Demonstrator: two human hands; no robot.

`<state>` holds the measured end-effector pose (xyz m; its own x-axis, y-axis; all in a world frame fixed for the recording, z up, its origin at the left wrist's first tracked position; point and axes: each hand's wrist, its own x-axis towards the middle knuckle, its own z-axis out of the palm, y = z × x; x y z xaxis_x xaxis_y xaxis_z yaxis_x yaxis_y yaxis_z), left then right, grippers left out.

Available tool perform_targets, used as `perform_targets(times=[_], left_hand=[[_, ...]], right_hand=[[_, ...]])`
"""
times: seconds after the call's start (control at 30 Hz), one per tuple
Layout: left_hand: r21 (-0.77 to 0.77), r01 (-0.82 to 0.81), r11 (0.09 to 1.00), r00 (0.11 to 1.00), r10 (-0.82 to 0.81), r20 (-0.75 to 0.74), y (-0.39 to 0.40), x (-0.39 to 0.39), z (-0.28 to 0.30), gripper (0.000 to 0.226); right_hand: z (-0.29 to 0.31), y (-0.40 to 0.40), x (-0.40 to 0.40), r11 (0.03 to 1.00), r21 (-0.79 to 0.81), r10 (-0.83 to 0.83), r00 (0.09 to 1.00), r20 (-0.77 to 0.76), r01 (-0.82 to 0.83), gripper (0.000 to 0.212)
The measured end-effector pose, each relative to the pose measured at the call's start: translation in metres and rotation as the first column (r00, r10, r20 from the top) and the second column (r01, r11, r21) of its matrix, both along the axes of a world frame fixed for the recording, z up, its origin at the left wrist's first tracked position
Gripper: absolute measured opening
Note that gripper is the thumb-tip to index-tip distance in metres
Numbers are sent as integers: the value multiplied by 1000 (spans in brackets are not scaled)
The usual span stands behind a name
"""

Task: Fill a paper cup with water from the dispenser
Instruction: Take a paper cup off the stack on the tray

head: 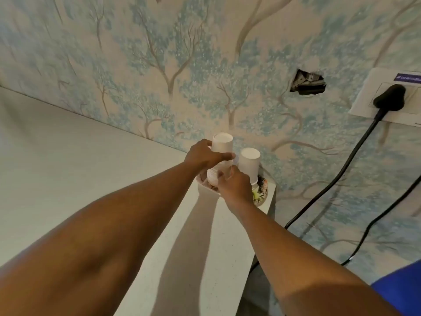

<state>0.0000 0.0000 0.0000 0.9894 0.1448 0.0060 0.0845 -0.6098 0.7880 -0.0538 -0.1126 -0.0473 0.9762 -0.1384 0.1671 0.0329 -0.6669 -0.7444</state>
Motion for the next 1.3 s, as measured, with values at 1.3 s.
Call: perform_targets(times=[1.3], left_hand=[[-36,84,996,980,-76,182,16,13,67,83]], right_hand=[[2,4,8,979,202,23,999,27,-27,53]])
